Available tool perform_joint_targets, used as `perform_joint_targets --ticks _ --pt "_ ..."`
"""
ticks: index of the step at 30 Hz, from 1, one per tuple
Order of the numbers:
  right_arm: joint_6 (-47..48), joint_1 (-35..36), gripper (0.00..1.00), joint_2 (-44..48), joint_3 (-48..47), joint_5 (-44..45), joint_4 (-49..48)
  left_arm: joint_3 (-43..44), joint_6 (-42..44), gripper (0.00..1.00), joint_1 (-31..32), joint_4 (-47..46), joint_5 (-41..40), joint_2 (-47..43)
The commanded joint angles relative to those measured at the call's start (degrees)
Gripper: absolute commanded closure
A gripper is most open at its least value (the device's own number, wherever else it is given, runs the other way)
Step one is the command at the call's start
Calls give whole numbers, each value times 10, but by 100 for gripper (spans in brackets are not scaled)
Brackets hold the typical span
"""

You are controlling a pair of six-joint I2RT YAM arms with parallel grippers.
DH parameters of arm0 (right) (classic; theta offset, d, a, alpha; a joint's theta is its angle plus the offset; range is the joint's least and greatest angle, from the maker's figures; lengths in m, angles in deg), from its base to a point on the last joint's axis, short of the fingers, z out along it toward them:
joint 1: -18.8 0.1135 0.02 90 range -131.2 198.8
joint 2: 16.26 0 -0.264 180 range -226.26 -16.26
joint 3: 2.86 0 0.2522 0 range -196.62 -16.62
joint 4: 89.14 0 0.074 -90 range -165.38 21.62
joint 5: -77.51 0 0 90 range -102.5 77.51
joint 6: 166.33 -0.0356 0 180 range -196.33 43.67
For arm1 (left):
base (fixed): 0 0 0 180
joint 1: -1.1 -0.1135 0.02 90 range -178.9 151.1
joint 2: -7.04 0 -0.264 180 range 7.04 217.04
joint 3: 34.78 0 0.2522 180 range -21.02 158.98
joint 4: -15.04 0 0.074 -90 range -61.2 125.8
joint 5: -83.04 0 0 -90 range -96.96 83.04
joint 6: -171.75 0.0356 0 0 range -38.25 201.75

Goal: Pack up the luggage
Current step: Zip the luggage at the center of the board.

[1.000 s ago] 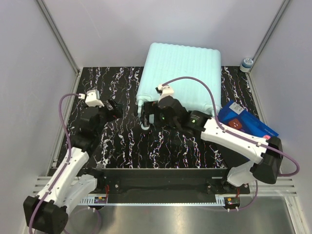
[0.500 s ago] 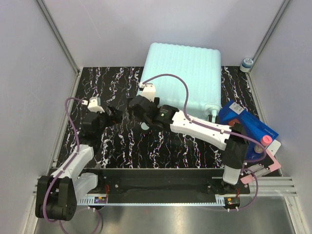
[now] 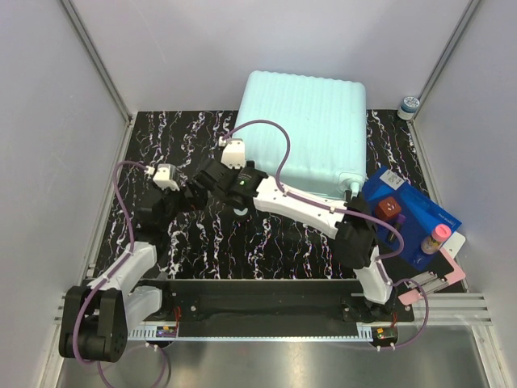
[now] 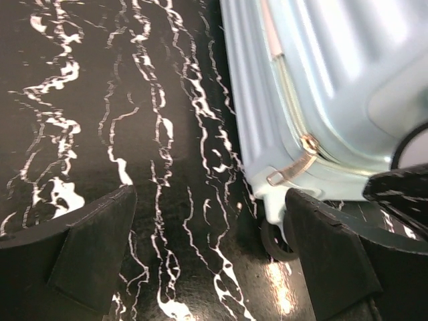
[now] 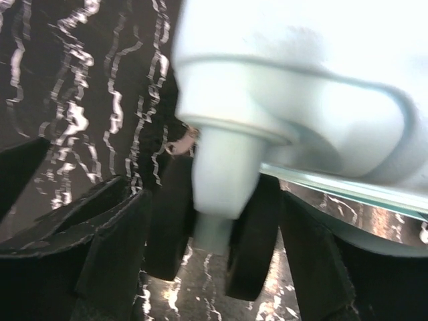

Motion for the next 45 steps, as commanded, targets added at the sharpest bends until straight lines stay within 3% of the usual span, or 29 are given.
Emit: perform_joint_targets --ticks 1,4,7,12,13,19,24,29,45 --pt "-29 3 20 -7 -34 45 59 -7 16 1 -3 -57 48 -11" --pt "-27 2 30 -9 -40 58 75 -9 16 1 -3 -68 64 -9" --pt "-15 2 48 -11 -52 72 76 -14 15 1 -3 -88 84 2" --pt "11 -1 97 -5 -68 76 82 -16 25 1 -3 -108 118 16" --pt "17 -1 100 2 -69 80 84 -17 25 1 -3 -117 144 15" --pt "35 -1 100 29 -71 82 93 -30 33 3 -3 -150 220 8" --pt "47 -1 100 39 -78 80 98 -18 35 7 -3 -162 278 52" --pt "47 -1 100 62 -70 83 100 1 30 14 -3 -164 283 88" --pt "61 -1 100 110 -58 66 95 38 16 20 6 -230 265 164"
